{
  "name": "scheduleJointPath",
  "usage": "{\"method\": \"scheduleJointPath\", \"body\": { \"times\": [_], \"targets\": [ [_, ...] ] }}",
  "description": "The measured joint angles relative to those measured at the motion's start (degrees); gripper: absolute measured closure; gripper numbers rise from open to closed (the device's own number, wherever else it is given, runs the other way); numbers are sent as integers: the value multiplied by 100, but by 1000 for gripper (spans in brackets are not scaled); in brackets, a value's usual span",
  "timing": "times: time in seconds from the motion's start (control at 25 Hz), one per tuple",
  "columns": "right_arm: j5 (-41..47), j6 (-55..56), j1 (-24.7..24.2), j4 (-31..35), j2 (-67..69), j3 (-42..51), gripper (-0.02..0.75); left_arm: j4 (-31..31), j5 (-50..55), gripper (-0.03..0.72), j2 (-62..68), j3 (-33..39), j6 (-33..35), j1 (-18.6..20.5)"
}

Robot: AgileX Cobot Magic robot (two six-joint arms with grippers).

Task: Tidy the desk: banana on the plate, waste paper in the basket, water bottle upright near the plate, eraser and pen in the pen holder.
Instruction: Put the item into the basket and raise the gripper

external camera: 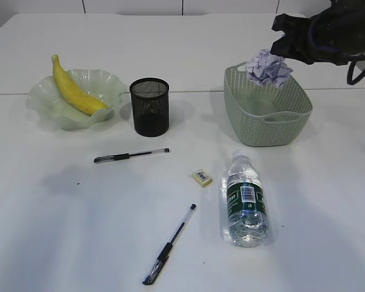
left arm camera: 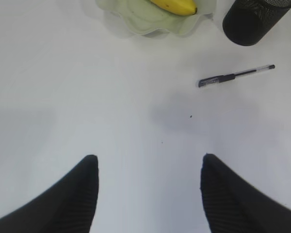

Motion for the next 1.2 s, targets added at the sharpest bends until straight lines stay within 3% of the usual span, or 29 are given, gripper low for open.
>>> {"method": "scheduleJointPath", "body": {
  "times": [0.24, 0.64, 0.76, 1.0, 1.2],
  "targets": [
    [-167, -411, 0, -117, 660, -511, 734, 0, 0, 223, 0, 0, 0, 0],
    [-472, -463, 0, -1396, 805, -539, 721, 0, 0, 233, 0, 0, 0, 0],
    [-476, -473, 0, -1441, 805, -539, 653, 0, 0, 234, 0, 0, 0, 0],
    [-486, -473, 0, -1441, 805, -548, 374, -31, 0, 234, 0, 0, 0, 0],
    [-397, -473, 0, -1441, 763, -548, 328, -44, 0, 234, 0, 0, 0, 0]
  ]
}}
